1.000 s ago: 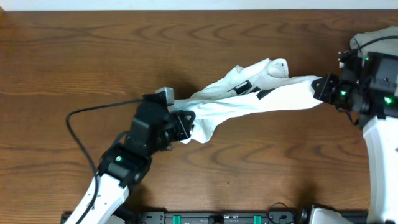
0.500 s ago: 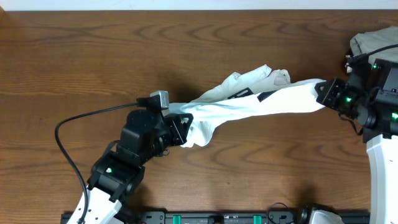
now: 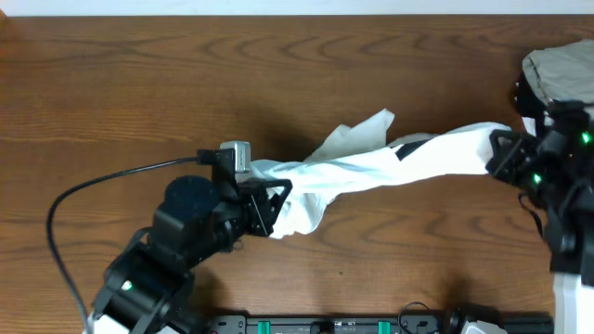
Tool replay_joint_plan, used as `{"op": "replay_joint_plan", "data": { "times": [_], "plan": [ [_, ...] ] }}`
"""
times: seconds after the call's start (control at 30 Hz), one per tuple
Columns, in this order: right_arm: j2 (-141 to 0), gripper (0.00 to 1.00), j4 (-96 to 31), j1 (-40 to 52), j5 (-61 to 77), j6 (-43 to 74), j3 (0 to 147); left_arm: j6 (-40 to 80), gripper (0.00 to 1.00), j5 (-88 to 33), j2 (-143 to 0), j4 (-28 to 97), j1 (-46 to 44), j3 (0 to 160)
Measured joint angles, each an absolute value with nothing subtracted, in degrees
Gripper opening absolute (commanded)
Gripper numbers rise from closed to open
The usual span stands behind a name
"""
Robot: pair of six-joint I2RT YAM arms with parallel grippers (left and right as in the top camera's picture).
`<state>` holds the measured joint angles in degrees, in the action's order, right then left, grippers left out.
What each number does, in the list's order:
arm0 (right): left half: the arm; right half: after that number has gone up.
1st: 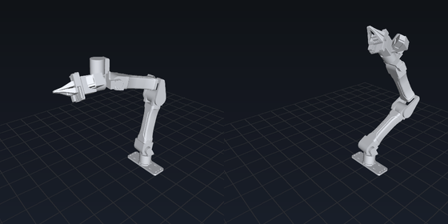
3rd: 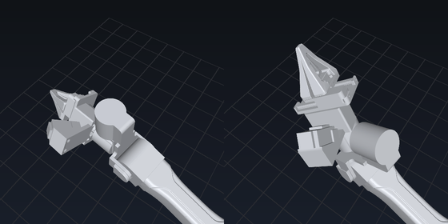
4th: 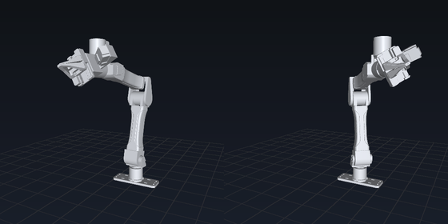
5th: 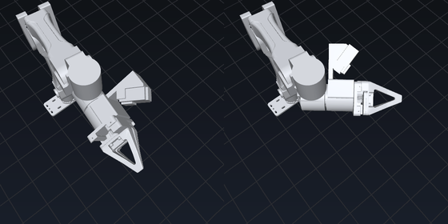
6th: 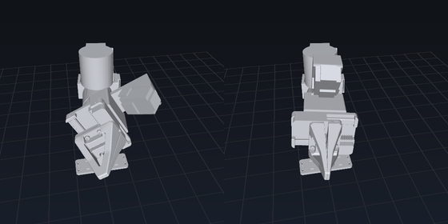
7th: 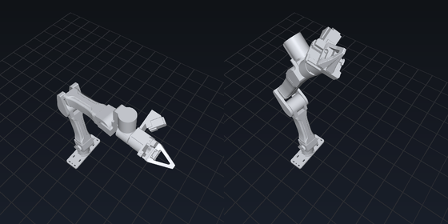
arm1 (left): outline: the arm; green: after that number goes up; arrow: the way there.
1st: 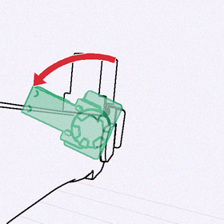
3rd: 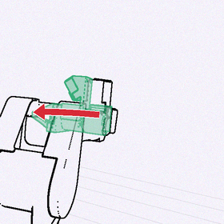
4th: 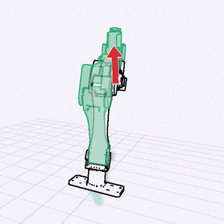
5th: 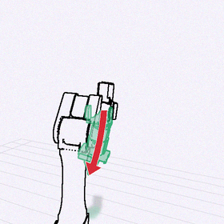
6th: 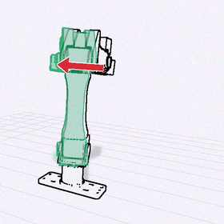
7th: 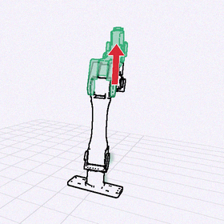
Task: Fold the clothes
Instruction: 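Lift the shirt with both grippers and stretch it across the table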
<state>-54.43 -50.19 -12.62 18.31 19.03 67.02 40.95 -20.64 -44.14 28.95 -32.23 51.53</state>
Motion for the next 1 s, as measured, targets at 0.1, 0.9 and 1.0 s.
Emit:
{"op": "replay_joint_plan", "data": {
  "times": [0.1, 0.9, 1.0],
  "plan": [
    [-50.9, 0.01, -51.0, -12.6, 18.0, 19.2, 67.0, 40.3, 0.06, -20.1, -44.1, 33.0, -34.4, 56.0],
    [-55.5, 0.01, -56.0, -12.6, 17.1, 22.9, 84.8, 42.7, 0.06, 7.5, -48.7, 44.5, -41.0, 72.6],
    [-61.5, 0.01, -54.3, -12.6, 17.1, 23.3, 84.7, 41.9, 0.06, 11.9, -52.0, 43.5, -41.0, 72.6]
  ]
}}
